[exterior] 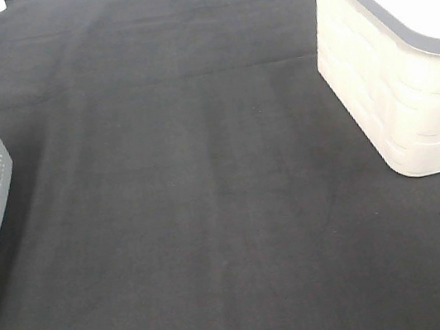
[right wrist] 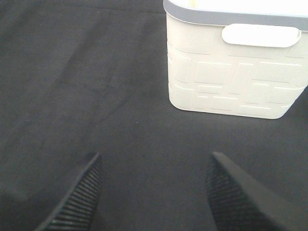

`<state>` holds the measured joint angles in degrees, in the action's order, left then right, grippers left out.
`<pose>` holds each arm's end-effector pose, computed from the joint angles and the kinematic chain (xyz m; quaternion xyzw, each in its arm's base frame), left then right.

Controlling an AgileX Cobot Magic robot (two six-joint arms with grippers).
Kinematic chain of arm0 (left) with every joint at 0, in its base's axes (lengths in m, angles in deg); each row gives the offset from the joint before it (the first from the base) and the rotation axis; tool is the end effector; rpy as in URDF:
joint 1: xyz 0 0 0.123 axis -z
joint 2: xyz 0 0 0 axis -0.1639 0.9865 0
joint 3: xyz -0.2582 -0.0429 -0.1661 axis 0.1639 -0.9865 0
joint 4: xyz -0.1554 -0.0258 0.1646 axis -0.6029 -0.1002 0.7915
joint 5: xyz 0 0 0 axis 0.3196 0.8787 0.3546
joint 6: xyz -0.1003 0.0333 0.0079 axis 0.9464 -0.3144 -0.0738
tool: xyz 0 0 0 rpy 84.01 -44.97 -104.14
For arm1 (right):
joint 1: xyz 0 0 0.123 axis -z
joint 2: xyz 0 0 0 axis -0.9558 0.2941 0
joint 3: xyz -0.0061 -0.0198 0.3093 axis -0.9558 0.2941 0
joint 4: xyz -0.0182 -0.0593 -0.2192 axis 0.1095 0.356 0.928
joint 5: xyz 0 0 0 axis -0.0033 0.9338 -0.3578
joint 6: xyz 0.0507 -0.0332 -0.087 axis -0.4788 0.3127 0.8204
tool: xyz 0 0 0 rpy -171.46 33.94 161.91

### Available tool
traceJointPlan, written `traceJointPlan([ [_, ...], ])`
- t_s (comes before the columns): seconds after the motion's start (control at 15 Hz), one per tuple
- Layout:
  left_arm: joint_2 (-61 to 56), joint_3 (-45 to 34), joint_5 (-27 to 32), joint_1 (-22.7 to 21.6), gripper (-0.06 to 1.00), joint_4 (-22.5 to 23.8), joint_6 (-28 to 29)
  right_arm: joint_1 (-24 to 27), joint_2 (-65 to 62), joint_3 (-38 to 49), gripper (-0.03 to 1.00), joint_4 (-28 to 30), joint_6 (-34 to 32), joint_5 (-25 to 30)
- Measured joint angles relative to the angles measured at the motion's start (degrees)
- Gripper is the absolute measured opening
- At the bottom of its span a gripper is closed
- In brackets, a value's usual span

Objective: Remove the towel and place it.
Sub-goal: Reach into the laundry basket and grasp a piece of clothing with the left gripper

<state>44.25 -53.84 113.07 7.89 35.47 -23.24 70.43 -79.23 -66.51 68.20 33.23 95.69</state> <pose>-0.0267 -0.0007 0.2661 -0.0178 0.8666 0.0032 0.4987 -0.0392 0.0074 0.2590 -0.0718 0.8483 0.0290 0.5239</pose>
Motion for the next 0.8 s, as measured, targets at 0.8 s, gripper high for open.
traceJointPlan([
  [0.8,0.0,0.0,0.0,0.0,0.82,0.0,0.0,0.0,0.0,0.0,0.63,0.0,0.0,0.0],
])
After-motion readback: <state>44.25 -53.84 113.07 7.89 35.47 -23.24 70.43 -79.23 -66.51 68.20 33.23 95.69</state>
